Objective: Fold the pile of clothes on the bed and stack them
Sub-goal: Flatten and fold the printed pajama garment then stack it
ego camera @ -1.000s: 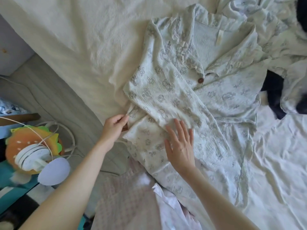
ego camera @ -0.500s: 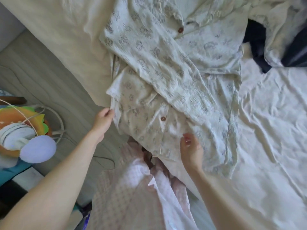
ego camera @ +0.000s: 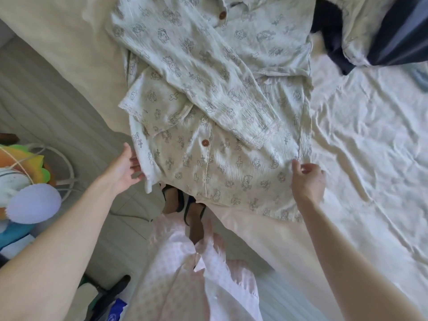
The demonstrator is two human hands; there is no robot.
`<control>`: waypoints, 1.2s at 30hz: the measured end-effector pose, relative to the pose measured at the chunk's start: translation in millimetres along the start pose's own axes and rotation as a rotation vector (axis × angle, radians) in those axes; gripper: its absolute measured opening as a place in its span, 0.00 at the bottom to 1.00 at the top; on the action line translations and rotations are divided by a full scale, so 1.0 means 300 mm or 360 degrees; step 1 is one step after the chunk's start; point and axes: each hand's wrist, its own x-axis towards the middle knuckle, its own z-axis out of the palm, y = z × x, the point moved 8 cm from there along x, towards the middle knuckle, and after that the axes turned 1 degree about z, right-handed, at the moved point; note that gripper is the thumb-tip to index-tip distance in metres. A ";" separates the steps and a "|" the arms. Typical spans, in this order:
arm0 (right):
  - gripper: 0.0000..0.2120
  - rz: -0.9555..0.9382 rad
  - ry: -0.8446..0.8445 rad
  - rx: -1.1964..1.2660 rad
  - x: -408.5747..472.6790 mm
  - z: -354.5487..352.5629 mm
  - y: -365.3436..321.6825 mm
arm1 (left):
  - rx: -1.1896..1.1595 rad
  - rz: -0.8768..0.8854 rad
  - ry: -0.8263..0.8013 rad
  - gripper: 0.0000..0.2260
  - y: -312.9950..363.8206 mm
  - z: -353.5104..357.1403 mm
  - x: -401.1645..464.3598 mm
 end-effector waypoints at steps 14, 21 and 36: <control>0.06 0.0304 0.0064 0.0482 0.085 -0.090 0.084 | -0.0056 0.0216 0.0130 0.05 0.065 -0.044 -0.024; 0.13 -0.0130 -0.0340 -0.0067 0.038 -0.005 0.039 | -0.0046 0.0457 0.0293 0.07 0.110 -0.115 -0.100; 0.16 0.0175 -0.0317 0.0265 0.063 -0.037 0.097 | 0.0288 0.0442 0.0435 0.10 0.168 -0.073 -0.205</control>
